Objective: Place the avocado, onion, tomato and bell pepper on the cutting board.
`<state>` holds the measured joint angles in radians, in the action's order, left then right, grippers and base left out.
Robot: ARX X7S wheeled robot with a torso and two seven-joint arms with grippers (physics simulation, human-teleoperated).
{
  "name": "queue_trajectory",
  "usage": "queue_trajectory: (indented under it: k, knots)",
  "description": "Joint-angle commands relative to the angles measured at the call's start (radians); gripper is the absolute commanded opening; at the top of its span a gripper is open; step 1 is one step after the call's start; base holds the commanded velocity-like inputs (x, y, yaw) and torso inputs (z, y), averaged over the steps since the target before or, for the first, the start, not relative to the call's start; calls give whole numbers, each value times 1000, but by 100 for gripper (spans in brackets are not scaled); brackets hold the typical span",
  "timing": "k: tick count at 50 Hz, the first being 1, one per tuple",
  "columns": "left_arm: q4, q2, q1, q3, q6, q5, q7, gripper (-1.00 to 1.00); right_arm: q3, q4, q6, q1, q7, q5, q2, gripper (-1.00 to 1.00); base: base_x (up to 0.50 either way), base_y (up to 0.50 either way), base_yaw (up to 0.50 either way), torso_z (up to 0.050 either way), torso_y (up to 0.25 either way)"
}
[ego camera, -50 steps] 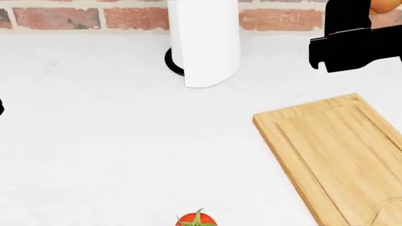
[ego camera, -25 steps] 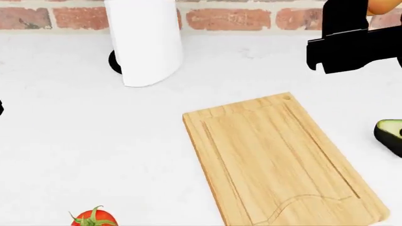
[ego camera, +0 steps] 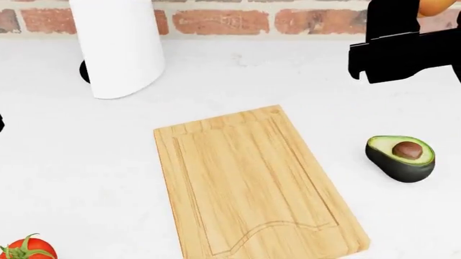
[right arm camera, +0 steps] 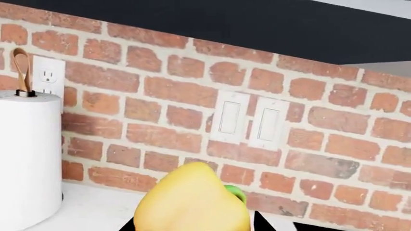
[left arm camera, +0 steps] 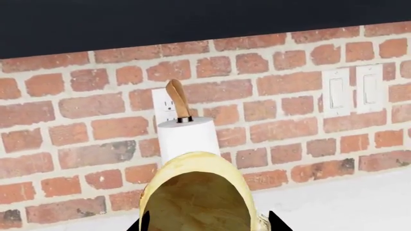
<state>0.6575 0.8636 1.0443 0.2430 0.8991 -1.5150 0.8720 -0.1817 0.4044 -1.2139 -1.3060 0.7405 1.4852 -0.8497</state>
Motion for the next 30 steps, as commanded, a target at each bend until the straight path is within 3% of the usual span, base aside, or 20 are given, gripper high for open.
queue_trajectory:
  k: [1,16,30]
  knots:
    - [-4,5,12,-1,-11,-21,19,-100,16,-15,34,4,-15,94,11,-100,0,0,0,0,0]
    - [4,14,17,-6,-14,-32,25,-100,12,-24,41,3,-11,95,8,-100,0,0,0,1,0]
    - [4,15,13,-5,-18,-27,22,-100,2,-27,40,-10,-13,97,9,-100,218,-1,0,0,1]
